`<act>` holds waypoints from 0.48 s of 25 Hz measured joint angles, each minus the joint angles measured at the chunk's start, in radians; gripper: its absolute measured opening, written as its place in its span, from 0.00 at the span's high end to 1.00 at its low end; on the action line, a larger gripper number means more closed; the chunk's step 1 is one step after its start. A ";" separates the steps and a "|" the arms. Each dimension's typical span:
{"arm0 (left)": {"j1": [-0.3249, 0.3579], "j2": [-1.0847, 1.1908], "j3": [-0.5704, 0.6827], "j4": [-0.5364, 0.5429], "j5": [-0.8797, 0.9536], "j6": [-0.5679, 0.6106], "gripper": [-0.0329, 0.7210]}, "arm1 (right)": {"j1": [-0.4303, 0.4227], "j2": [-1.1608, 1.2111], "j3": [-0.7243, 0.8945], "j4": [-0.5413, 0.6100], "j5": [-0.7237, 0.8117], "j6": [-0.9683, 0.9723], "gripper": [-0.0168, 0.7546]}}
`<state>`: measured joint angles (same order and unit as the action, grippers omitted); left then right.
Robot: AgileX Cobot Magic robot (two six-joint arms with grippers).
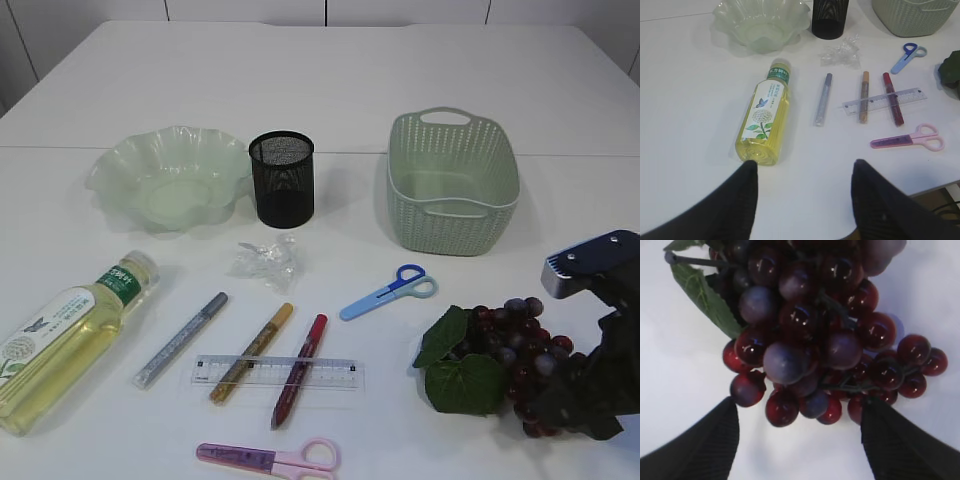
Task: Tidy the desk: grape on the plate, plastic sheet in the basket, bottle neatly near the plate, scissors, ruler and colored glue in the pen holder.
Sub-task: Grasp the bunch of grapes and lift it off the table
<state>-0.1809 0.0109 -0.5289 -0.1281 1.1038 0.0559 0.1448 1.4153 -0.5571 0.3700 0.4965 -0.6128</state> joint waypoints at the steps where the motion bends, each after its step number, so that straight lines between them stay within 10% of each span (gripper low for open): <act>1: 0.000 0.000 0.000 0.000 0.000 0.000 0.38 | 0.000 0.009 -0.002 0.000 -0.011 -0.003 0.22; 12: 0.000 0.000 0.000 0.000 0.000 0.000 0.38 | 0.041 0.090 -0.010 0.070 -0.074 -0.145 0.22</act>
<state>-0.1809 0.0109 -0.5289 -0.1281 1.1038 0.0559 0.1854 1.5054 -0.5669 0.4403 0.4221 -0.7580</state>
